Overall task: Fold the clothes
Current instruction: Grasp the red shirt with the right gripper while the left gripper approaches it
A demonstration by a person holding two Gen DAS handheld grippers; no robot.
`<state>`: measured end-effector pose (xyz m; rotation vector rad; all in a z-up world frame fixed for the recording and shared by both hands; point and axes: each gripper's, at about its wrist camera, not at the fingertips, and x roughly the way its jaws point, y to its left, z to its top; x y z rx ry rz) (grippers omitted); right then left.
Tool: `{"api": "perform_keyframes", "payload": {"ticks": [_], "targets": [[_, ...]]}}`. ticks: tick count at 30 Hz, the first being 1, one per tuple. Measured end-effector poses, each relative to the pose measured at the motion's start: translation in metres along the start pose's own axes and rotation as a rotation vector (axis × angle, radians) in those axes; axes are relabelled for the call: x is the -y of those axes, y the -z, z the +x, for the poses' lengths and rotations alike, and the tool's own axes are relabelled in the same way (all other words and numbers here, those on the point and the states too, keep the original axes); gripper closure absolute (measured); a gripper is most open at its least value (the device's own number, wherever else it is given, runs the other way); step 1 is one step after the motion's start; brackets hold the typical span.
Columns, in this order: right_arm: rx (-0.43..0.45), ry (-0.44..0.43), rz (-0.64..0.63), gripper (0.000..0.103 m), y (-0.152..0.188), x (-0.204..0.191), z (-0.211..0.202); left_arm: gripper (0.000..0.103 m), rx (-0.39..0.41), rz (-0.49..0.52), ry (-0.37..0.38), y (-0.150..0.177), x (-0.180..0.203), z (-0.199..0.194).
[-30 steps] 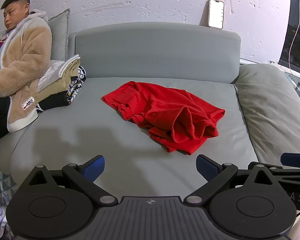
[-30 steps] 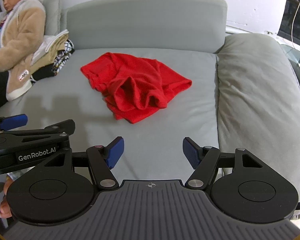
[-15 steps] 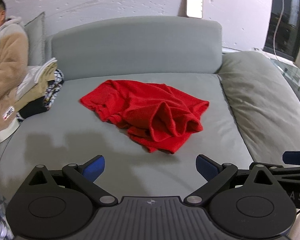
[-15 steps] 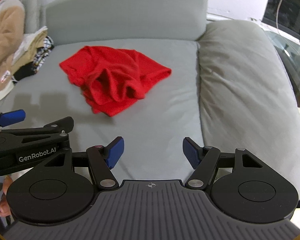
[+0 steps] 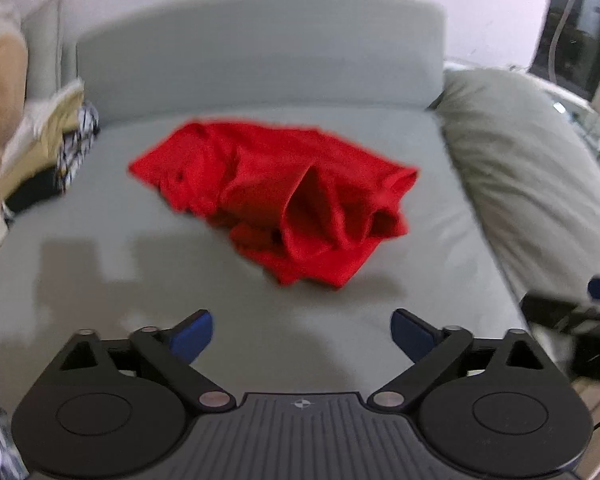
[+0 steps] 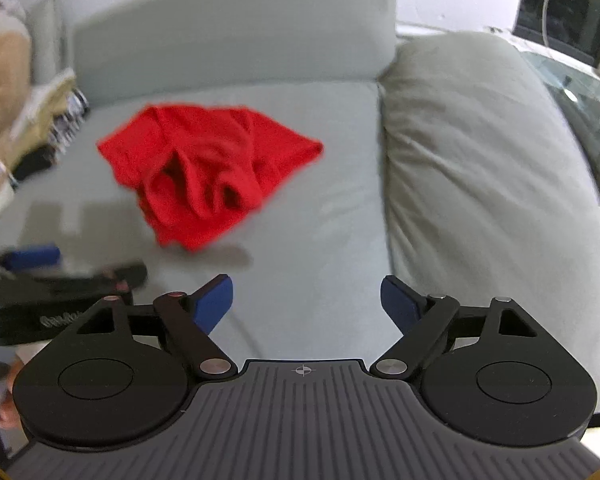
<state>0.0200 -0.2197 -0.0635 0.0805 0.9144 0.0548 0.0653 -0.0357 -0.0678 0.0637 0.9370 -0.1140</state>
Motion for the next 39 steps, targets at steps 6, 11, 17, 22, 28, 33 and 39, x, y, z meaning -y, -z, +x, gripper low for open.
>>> {"api": "perform_keyframes", "payload": {"ticks": [6, 11, 17, 22, 28, 33, 39], "targets": [[0.047, -0.153, -0.062, 0.028, -0.013, -0.004, 0.046, 0.029, -0.114, -0.125, -0.032, 0.009, -0.036, 0.043], [0.119, -0.187, -0.256, 0.03, -0.039, -0.043, 0.089, 0.028, -0.129, -0.112, -0.064, 0.002, -0.046, 0.065], [0.158, -0.175, -0.488, 0.03, -0.059, -0.101, 0.145, 0.023, -0.135, -0.12, -0.075, 0.002, -0.059, 0.077], [0.122, -0.334, -0.487, 0.103, -0.101, -0.109, 0.177, 0.023, -0.119, -0.111, -0.065, 0.002, -0.062, 0.073], [0.3, -0.186, 0.333, 0.102, -0.185, 0.057, 0.137, 0.023, -0.044, -0.091, -0.01, -0.003, -0.058, 0.057], [0.076, 0.071, 0.517, 0.062, -0.172, 0.162, 0.153, 0.021, -0.033, -0.087, 0.083, -0.003, -0.04, 0.056], [-0.062, -0.113, 0.442, 0.054, -0.108, 0.179, 0.139, 0.021, -0.082, -0.037, 0.128, 0.008, -0.017, 0.061]]}}
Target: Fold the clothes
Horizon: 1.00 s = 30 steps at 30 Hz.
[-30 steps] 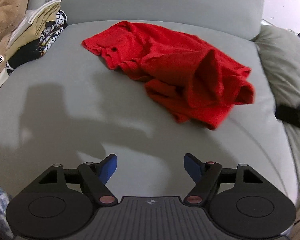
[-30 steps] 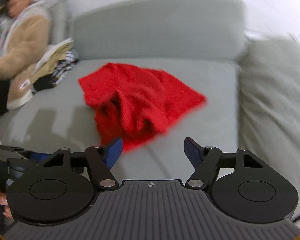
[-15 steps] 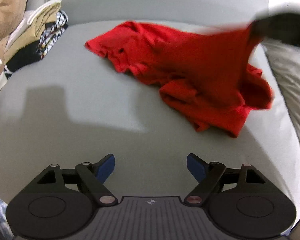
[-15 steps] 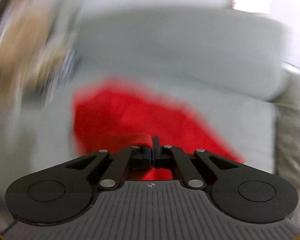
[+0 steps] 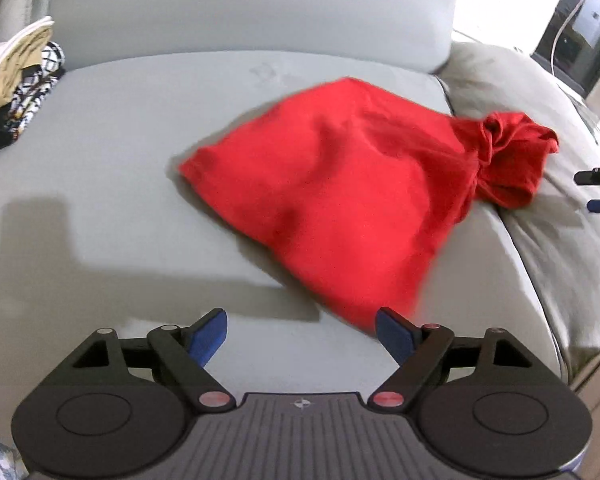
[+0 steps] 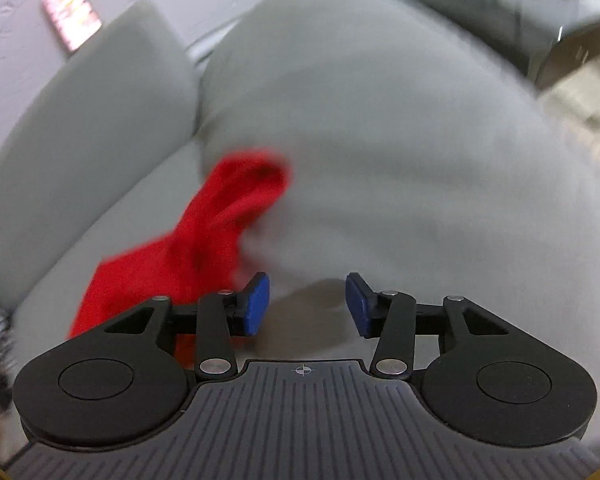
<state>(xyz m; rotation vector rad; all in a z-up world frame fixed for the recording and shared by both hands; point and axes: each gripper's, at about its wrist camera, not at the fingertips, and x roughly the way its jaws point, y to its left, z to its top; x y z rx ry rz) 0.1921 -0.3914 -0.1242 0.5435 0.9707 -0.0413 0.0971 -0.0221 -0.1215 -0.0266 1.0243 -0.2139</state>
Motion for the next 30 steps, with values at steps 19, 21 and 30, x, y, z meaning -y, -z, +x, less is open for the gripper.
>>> {"api": "perform_keyframes", "payload": {"ticks": [19, 21, 30], "targets": [[0.16, -0.021, -0.092, 0.067, 0.008, -0.026, 0.06, 0.05, 0.077, 0.358, -0.101, -0.01, 0.041, 0.049], [0.148, -0.007, -0.096, 0.101, -0.003, -0.027, 0.067, 0.089, 0.07, 0.365, -0.126, -0.016, 0.039, 0.047], [0.085, -0.162, -0.012, 0.101, -0.004, -0.002, -0.003, 0.093, 0.218, 0.203, -0.029, -0.062, -0.02, -0.067]]}}
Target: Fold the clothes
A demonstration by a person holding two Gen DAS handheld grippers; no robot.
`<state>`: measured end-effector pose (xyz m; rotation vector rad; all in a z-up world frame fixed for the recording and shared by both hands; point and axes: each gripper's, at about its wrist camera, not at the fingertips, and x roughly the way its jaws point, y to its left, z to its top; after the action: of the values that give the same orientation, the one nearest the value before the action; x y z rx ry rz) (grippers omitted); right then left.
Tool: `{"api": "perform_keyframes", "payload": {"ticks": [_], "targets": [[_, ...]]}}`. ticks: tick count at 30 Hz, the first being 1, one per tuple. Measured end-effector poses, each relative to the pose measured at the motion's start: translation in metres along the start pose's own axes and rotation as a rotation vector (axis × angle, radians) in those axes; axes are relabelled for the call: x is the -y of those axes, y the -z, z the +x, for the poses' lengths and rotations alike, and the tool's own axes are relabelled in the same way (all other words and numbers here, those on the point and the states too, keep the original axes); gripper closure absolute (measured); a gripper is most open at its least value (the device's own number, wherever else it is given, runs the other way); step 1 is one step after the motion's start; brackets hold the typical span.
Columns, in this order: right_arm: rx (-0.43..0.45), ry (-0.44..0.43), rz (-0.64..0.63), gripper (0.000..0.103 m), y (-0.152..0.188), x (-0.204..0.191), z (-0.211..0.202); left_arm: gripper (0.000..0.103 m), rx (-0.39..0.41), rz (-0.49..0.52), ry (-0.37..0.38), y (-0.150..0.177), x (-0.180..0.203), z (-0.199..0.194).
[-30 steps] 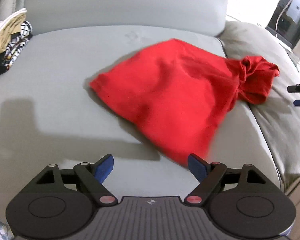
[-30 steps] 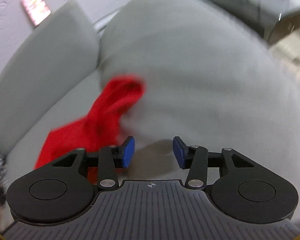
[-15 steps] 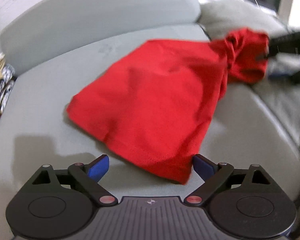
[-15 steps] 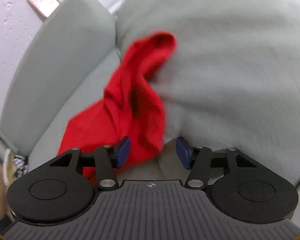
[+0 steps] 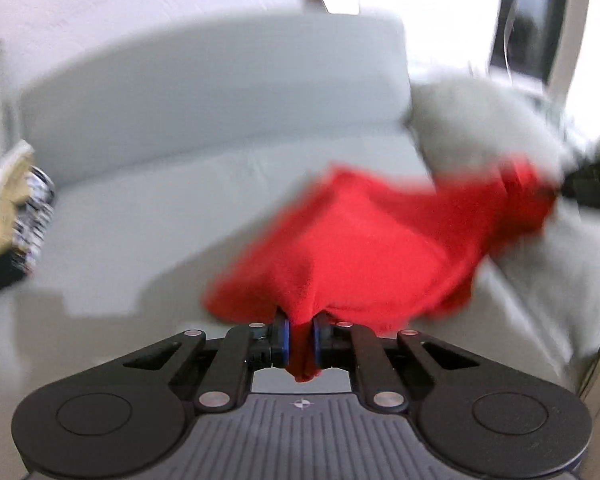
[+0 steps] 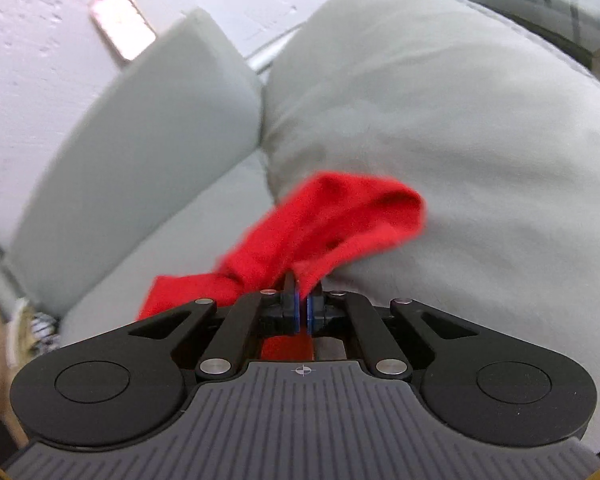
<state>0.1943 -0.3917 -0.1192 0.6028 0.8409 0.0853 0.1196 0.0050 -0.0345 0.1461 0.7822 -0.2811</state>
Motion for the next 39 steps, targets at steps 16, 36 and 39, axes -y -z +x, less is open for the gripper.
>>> {"api": "perform_keyframes", "payload": {"ticks": [16, 36, 39], "targets": [[0.075, -0.037, 0.103, 0.094, 0.034, 0.029, -0.127, 0.045, 0.203, 0.134, 0.0, -0.183, 0.09, 0.011], [-0.162, -0.152, 0.232, 0.051, 0.063, 0.118, -0.133, 0.069, -0.157, -0.804, 0.224, 0.099, 0.01, 0.067], [-0.147, -0.167, 0.279, 0.051, 0.072, 0.118, -0.129, 0.069, -0.139, -0.937, 0.316, 0.103, 0.002, 0.086]]}}
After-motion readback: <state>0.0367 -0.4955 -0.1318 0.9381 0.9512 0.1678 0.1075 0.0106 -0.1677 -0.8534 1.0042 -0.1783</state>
